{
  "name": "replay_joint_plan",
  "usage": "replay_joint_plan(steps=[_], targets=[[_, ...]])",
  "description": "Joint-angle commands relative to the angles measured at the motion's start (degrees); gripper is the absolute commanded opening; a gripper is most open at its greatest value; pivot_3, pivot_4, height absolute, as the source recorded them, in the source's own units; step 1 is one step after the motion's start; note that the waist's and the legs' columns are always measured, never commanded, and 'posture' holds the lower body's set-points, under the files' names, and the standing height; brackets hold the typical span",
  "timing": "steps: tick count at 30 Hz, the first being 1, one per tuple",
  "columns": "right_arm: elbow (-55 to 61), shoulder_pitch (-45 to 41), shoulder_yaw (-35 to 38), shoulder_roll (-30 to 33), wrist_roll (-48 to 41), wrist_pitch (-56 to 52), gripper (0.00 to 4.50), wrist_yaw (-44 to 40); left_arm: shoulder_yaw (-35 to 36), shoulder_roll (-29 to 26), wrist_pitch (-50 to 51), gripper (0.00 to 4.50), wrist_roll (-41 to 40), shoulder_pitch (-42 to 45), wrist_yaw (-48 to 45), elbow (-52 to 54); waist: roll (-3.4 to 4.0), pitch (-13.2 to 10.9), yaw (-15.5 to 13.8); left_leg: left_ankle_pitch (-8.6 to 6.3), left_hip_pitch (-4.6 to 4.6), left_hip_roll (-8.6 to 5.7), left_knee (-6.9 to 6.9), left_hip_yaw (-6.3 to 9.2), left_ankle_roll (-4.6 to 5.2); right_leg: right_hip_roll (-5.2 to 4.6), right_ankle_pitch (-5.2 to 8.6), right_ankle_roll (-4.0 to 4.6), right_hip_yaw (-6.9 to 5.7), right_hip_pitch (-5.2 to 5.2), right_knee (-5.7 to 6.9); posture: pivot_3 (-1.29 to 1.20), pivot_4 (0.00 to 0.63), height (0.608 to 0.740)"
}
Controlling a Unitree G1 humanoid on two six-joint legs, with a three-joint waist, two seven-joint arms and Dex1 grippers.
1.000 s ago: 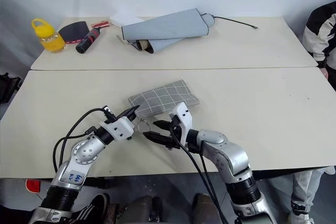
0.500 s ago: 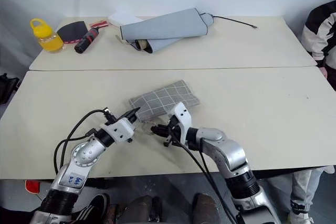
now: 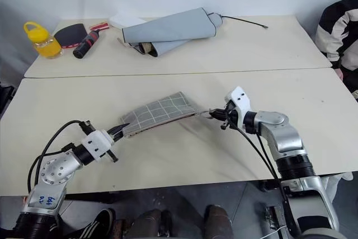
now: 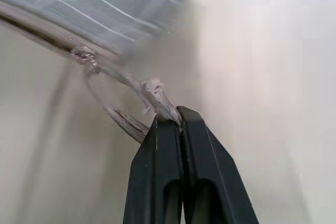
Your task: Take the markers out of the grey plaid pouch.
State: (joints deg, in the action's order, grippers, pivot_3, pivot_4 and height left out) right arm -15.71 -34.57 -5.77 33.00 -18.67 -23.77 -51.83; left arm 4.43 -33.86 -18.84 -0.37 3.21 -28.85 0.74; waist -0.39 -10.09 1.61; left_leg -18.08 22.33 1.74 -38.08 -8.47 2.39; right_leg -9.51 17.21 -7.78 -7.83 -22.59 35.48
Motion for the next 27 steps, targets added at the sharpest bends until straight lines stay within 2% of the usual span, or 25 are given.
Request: replay_joint_plan(steps=[1, 4, 7, 12, 14, 17, 20, 23, 27], targets=[[0.8, -0.4, 1.0, 0.2, 1.1, 2.4, 0.03, -1.2, 2.1, -1.2, -0.7, 0.0, -1.6, 0.6, -0.9, -0.4, 0.0, 0.0, 0.0, 0.0, 0.0, 0.0, 0.0, 0.0, 0.0, 0.0, 0.0, 0.0, 0.0, 0.0, 0.0, 0.0, 0.15, 0.74], [2.4, 0.0, 1.5, -1.1, 0.7, 1.7, 0.03, -0.1, 2.2, -1.1, 0.2, 0.0, -3.3, 0.4, -2.1, -0.4, 0.0, 0.0, 0.1, 0.0, 0.0, 0.0, 0.0, -0.01, 0.0, 0.01, 0.0, 0.0, 0.0, 0.0, 0.0, 0.0, 0.15, 0.74], [4.7, 0.8, 2.7, -0.4, -1.2, 0.0, 0.64, -1.8, 1.6, -0.8, 2.4, 0.0, -4.9, 0.3, -3.3, 0.6, 0.01, 0.0, 0.0, 0.0, 0.0, 0.01, 0.0, -0.01, -0.01, 0.02, 0.0, 0.0, 0.02, 0.0, 0.0, 0.0, 0.15, 0.74], [11.7, 1.6, 5.7, 4.6, -6.2, -5.3, 2.47, -7.5, 1.1, -0.9, 7.5, 0.0, -8.5, 0.1, -6.0, 3.2, 0.02, 0.0, -0.3, 0.0, 0.04, -0.03, -0.03, 0.02, 0.01, -0.02, -0.01, -0.02, 0.02, 0.0, -0.02, 0.0, 0.15, 0.74], [15.4, 0.9, 6.9, 6.5, -6.9, -3.8, 3.1, -9.3, 1.6, -0.7, 10.2, 0.0, -10.4, 0.3, -6.7, 4.5, 0.02, 0.0, -0.2, -0.01, 0.04, -0.02, -0.03, 0.02, 0.01, -0.02, -0.01, -0.02, 0.02, 0.01, -0.06, 0.0, 0.15, 0.74], [19.5, -1.9, 8.2, 7.9, -8.1, -4.0, 3.1, -9.6, 2.1, -0.4, 16.3, 0.0, -13.8, 1.3, -7.2, 6.6, 0.04, 0.0, 0.0, 0.0, 0.04, 0.02, -0.02, 0.03, -0.01, 0.02, -0.01, -0.02, 0.01, 0.01, -0.07, 0.0, 0.15, 0.74], [22.5, -3.7, 6.5, 6.4, -7.0, -1.6, 3.1, -9.4, 1.8, -0.6, 23.3, 0.0, -17.2, 2.5, -8.1, 9.2, 0.04, 0.0, 0.1, 0.01, 0.02, 0.04, -0.02, 0.0, -0.03, 0.05, -0.01, -0.01, 0.05, 0.0, -0.07, 0.0, 0.15, 0.74], [26.0, -3.6, 2.6, 1.8, -5.6, 0.1, 2.5, -6.7, 1.0, -1.1, 30.3, 0.0, -19.9, 3.9, -8.9, 12.1, 0.02, 0.0, 0.0, 0.0, 0.02, 0.03, -0.01, 0.02, -0.04, 0.05, -0.01, -0.01, 0.03, 0.01, -0.05, 0.0, 0.15, 0.74], [27.0, -3.4, -4.2, -1.8, 0.6, 4.5, 1.08, -5.7, 0.8, 0.4, 35.2, 0.0, -20.9, 5.3, -7.5, 15.1, 0.02, 0.0, 0.0, 0.0, 0.04, 0.0, -0.01, 0.01, -0.05, 0.06, -0.01, -0.02, 0.03, -0.01, -0.03, 0.0, 0.15, 0.74]])
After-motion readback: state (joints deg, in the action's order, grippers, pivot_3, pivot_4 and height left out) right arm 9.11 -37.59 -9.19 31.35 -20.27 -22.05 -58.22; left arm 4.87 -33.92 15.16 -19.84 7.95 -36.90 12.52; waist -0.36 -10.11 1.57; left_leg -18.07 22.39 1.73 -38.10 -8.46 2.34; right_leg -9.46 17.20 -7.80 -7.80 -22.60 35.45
